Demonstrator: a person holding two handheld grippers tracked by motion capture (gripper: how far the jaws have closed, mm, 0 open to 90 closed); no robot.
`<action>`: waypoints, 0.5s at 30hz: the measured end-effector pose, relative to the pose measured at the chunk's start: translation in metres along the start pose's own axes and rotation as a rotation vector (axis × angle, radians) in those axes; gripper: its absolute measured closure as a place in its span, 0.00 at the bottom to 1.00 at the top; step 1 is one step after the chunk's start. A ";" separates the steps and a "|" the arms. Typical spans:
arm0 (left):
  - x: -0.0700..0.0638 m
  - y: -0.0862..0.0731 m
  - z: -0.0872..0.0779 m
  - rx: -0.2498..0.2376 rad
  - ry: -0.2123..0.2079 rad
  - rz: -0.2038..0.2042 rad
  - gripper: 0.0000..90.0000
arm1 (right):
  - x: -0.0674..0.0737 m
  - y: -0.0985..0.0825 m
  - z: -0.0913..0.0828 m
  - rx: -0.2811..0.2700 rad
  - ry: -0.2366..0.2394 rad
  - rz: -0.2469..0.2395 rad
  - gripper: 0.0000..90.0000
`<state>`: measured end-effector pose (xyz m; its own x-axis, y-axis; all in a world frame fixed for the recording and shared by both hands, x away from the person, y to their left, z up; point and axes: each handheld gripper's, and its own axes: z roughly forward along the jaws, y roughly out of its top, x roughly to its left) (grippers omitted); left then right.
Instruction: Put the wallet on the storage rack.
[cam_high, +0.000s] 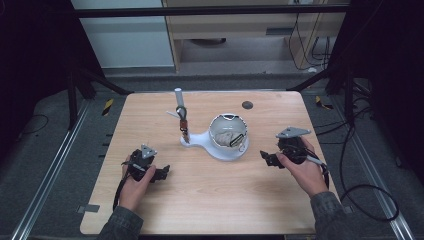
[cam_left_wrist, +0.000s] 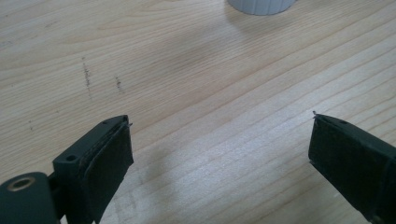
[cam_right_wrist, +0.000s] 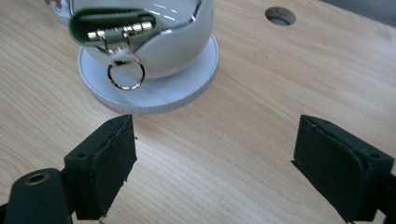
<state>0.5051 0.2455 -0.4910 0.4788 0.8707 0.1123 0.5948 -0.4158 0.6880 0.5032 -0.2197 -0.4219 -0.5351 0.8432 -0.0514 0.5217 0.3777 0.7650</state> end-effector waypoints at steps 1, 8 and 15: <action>0.000 -0.001 0.001 0.003 0.007 0.003 0.07 | -0.001 -0.004 0.001 0.004 -0.001 0.008 0.15; 0.003 -0.003 0.003 0.009 0.018 0.009 0.07 | -0.001 -0.030 0.017 0.031 0.006 0.054 0.15; 0.005 -0.005 0.006 0.020 0.018 0.010 0.06 | -0.001 -0.045 0.035 0.073 0.014 0.070 0.15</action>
<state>0.5079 0.2501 -0.4985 0.4727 0.8713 0.1322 0.6034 -0.4293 0.6720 0.5032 -0.2241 -0.4783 -0.5046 0.8633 0.0096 0.6050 0.3457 0.7173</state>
